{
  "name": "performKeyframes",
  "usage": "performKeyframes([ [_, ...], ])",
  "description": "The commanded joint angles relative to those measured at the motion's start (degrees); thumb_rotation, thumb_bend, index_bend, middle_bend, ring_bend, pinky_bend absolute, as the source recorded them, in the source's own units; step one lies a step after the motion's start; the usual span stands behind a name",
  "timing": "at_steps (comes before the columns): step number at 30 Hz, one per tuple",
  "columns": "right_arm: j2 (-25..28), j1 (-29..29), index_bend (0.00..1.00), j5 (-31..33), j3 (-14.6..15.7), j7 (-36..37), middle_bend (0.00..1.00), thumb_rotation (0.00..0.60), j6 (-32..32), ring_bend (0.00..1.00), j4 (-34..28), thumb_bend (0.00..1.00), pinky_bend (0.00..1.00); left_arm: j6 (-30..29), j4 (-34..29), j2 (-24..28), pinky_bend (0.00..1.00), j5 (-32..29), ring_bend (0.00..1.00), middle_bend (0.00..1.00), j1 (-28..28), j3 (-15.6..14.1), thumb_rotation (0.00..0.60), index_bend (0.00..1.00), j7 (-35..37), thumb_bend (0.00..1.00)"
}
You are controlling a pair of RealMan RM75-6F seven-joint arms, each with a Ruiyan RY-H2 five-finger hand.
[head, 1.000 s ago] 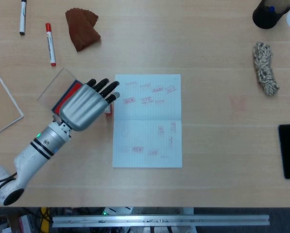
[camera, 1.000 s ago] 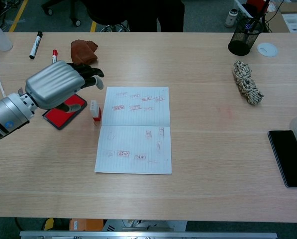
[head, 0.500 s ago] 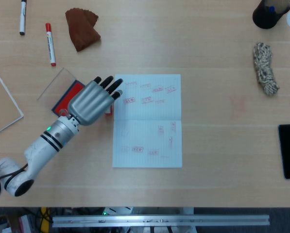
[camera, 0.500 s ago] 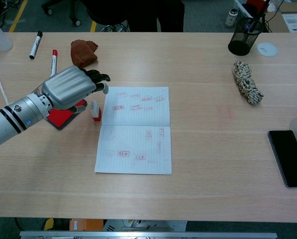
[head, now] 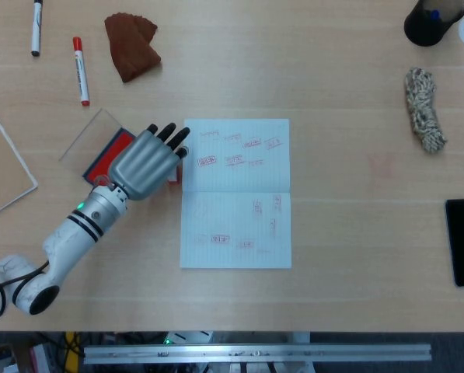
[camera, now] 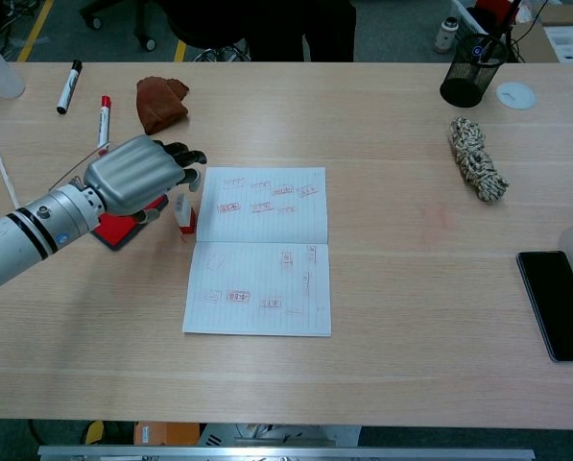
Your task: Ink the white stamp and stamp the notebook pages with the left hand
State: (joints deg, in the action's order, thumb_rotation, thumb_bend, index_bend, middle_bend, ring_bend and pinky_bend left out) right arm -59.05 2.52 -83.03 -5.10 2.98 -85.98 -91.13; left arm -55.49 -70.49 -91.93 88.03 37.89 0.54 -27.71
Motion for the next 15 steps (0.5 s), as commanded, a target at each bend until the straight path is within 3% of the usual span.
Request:
performKeyframes([
  [1, 0.0, 0.0, 0.33, 0.0, 0.0, 0.0, 0.39, 0.6, 0.0, 0.31, 0.0, 0.26, 0.42, 0.8, -0.9, 0.4, 0.43, -0.8, 0.19, 0.16, 0.0, -0.1, 0.6, 0.37, -0.7, 0.17],
  [15, 0.0, -0.2, 0.33, 0.2, -0.1, -0.1, 0.39, 0.6, 0.1, 0.31, 0.1, 0.26, 0.42, 1.8, -1.5, 0.5, 0.43, -2.6, 0.19, 0.16, 0.3, -0.5, 0.6, 0.37, -2.5, 0.17],
])
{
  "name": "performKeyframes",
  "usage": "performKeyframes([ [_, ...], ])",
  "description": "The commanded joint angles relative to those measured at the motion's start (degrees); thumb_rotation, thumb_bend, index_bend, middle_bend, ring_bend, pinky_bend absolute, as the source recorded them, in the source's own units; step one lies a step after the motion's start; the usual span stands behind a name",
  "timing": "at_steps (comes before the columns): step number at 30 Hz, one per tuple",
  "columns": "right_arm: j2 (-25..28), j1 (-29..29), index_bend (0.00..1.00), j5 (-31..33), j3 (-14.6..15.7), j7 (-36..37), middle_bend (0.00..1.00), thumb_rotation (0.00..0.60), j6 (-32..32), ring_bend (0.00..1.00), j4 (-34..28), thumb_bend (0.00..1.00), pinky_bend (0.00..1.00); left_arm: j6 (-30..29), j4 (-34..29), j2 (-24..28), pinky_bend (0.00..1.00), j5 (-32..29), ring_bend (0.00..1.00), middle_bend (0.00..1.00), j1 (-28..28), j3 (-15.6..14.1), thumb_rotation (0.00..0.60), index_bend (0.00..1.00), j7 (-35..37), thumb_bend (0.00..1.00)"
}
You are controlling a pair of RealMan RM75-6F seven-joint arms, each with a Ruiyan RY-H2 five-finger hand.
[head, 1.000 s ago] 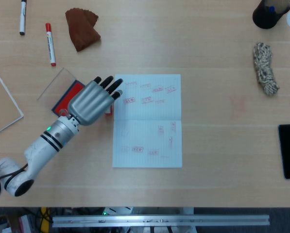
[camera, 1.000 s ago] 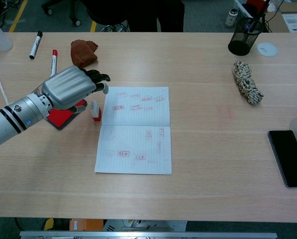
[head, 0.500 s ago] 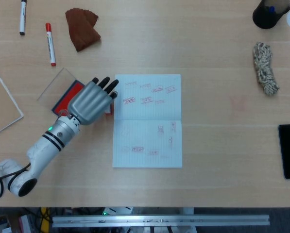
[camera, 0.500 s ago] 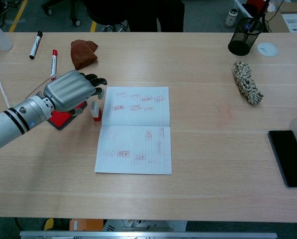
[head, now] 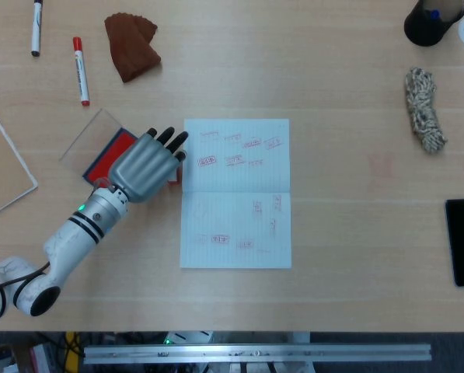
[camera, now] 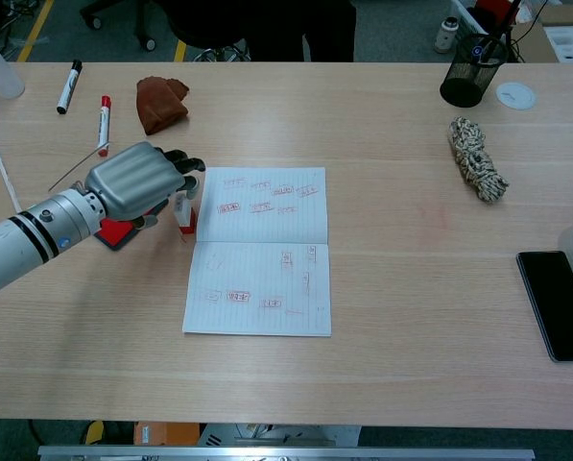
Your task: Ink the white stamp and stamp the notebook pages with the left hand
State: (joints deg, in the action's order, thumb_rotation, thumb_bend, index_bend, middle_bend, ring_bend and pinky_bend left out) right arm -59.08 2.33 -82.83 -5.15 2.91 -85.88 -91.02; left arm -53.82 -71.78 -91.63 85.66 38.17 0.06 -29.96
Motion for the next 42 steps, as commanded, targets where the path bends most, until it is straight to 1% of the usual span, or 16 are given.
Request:
performKeyframes([
  [1, 0.0, 0.0, 0.33, 0.0, 0.0, 0.0, 0.39, 0.6, 0.0, 0.31, 0.0, 0.26, 0.42, 0.3, -0.3, 0.3, 0.43, -0.4, 0.19, 0.16, 0.0, -0.1, 0.6, 0.37, -0.4, 0.17],
  [21, 0.1, 0.0, 0.33, -0.6, -0.1, -0.6, 0.39, 0.6, -0.4, 0.31, -0.7, 0.26, 0.42, 1.6, -5.0, 3.8, 0.43, -3.6, 0.19, 0.16, -0.8, -1.6, 0.6, 0.39, -3.6, 0.17],
  [25, 0.1, 0.0, 0.33, -0.7, -0.1, -0.7, 0.39, 0.6, -0.4, 0.31, -0.8, 0.26, 0.42, 2.0, -6.1, 4.4, 0.43, -4.7, 0.19, 0.16, -0.9, -1.5, 0.6, 0.4, -4.2, 0.17],
  [28, 0.1, -0.1, 0.33, -0.7, 0.0, -0.7, 0.39, 0.6, -0.5, 0.31, -0.8, 0.26, 0.42, 0.9, -6.0, 4.0, 0.43, -4.4, 0.19, 0.17, -1.2, -1.2, 0.6, 0.4, -3.2, 0.17],
  [32, 0.1, -0.2, 0.33, -0.7, 0.0, -0.6, 0.39, 0.6, -0.6, 0.31, -0.8, 0.26, 0.42, -0.3, -5.2, 3.4, 0.43, -4.1, 0.2, 0.21, -1.3, -0.8, 0.6, 0.4, -2.1, 0.17],
  [37, 0.1, -0.4, 0.33, -0.6, 0.0, -0.4, 0.39, 0.6, -0.7, 0.31, -0.7, 0.26, 0.42, -0.3, -5.8, 3.8, 0.44, -4.6, 0.25, 0.27, -1.1, -0.3, 0.6, 0.4, -2.2, 0.17],
  [42, 0.1, -0.3, 0.33, -0.6, 0.0, -0.1, 0.39, 0.6, -0.6, 0.31, -0.4, 0.26, 0.42, -1.2, -8.9, 5.9, 0.53, -4.8, 0.31, 0.33, -1.0, 0.2, 0.6, 0.39, -2.8, 0.17],
])
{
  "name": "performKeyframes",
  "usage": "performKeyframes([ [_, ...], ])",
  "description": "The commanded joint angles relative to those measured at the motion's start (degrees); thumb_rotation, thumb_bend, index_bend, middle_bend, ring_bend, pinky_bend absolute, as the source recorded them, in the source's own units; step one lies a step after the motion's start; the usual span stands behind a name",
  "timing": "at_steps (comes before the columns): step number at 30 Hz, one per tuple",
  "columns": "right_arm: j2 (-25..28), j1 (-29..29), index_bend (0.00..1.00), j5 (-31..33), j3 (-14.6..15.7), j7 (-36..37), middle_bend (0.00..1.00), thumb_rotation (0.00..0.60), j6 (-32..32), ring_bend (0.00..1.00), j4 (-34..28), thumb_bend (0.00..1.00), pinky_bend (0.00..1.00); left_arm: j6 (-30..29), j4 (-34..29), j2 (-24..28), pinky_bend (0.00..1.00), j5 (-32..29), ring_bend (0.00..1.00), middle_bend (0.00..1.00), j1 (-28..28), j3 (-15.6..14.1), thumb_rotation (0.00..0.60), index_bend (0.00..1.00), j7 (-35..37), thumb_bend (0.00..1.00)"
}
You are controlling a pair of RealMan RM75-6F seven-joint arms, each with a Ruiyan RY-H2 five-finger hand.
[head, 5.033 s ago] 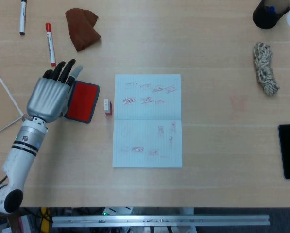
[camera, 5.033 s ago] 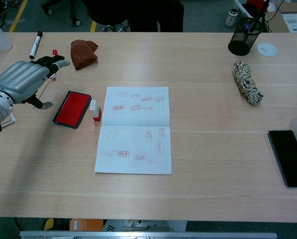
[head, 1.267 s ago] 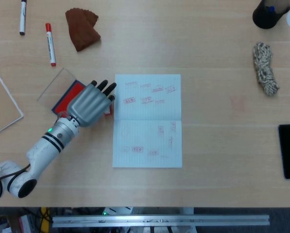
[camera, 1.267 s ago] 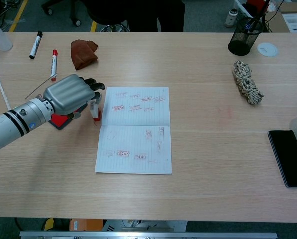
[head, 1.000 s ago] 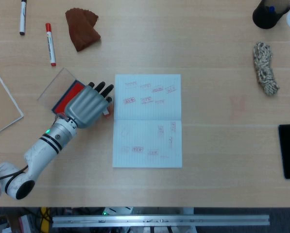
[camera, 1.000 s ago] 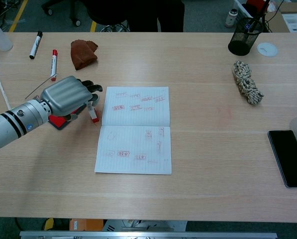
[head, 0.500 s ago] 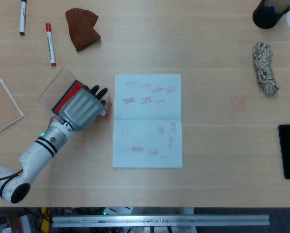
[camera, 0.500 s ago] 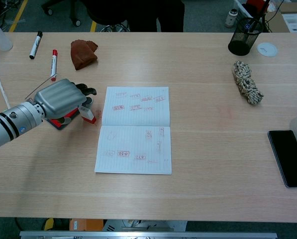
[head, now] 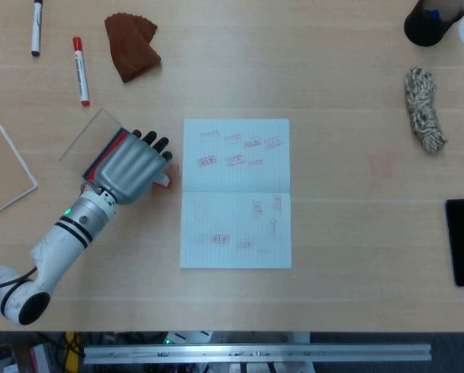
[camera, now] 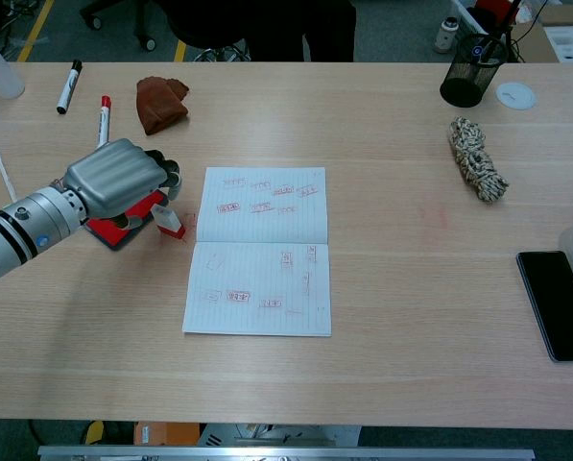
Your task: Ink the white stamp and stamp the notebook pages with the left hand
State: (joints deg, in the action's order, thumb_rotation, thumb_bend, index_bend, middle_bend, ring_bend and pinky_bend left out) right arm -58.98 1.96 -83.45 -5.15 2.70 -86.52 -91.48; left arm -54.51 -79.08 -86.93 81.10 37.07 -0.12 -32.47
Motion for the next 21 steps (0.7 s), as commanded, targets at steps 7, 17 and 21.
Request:
performKeyframes([
  [7, -0.2, 0.2, 0.33, -0.1, -0.1, 0.5, 0.39, 0.6, 0.2, 0.31, 0.6, 0.26, 0.42, -1.7, -5.6, 4.0, 0.83, -0.1, 0.65, 0.63, 0.5, 1.8, 0.6, 0.38, 1.5, 0.17],
  [17, -0.2, 0.3, 0.33, -0.3, 0.0, 0.7, 0.39, 0.6, 0.5, 0.31, 0.6, 0.26, 0.42, -1.6, -4.6, 3.7, 1.0, 1.9, 1.0, 1.0, 0.4, 0.4, 0.6, 0.43, 6.2, 0.17],
  [21, -0.2, 0.2, 0.33, -0.4, 0.1, 0.7, 0.39, 0.6, 0.3, 0.31, 0.6, 0.26, 0.42, -0.6, -3.7, 2.5, 1.0, 0.7, 1.0, 1.0, 0.4, 0.4, 0.6, 0.45, 5.7, 0.17],
])
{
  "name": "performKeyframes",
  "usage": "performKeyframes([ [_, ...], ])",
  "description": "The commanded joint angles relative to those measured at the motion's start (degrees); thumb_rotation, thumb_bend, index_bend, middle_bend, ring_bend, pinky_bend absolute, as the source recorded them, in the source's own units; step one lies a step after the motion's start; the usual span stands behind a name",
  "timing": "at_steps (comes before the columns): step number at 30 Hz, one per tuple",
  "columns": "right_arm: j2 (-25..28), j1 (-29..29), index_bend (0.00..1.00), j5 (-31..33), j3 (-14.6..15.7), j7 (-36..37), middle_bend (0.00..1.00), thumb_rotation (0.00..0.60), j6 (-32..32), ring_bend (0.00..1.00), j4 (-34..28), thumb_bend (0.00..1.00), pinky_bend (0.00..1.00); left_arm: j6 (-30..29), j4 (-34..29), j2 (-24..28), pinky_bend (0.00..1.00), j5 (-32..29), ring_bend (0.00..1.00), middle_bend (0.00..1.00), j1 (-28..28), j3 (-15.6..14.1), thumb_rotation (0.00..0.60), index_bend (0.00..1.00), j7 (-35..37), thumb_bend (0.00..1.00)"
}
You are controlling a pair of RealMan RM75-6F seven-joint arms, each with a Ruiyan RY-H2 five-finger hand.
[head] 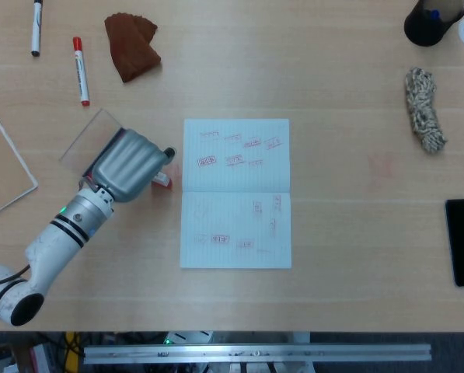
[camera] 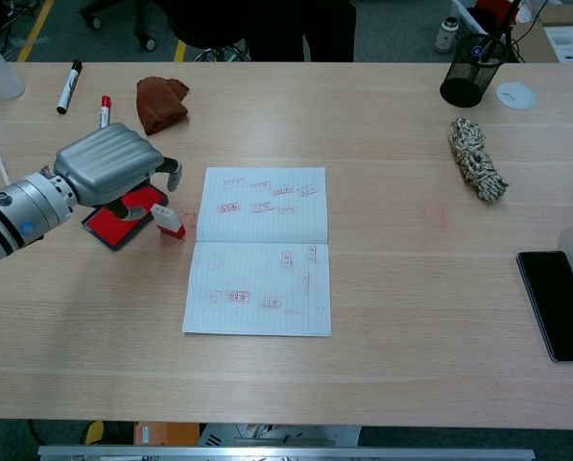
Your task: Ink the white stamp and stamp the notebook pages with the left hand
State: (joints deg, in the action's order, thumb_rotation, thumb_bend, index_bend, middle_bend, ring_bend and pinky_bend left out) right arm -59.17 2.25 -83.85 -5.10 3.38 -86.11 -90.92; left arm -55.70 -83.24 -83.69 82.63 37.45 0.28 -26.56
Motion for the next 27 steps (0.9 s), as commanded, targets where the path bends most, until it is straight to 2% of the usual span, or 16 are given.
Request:
performKeyframes([
  [1, 0.0, -0.1, 0.33, 0.0, 0.0, 0.0, 0.39, 0.6, -0.1, 0.31, 0.0, 0.26, 0.42, 0.9, 0.7, -1.0, 1.0, -1.3, 1.0, 1.0, 0.1, 0.0, 0.6, 0.45, -0.4, 0.17],
  [12, 0.2, -0.6, 0.33, 0.3, 0.2, 0.3, 0.39, 0.6, -0.4, 0.31, 0.2, 0.26, 0.42, 1.9, 2.1, -3.6, 1.0, -4.5, 1.0, 1.0, 0.2, 0.4, 0.6, 0.45, -4.2, 0.17],
  [27, 0.0, -0.6, 0.33, 0.5, 0.3, 0.6, 0.39, 0.6, 0.1, 0.31, 0.5, 0.26, 0.42, -0.6, 3.8, -6.8, 1.0, -7.2, 1.0, 1.0, -1.4, 0.2, 0.6, 0.46, -8.6, 0.17],
])
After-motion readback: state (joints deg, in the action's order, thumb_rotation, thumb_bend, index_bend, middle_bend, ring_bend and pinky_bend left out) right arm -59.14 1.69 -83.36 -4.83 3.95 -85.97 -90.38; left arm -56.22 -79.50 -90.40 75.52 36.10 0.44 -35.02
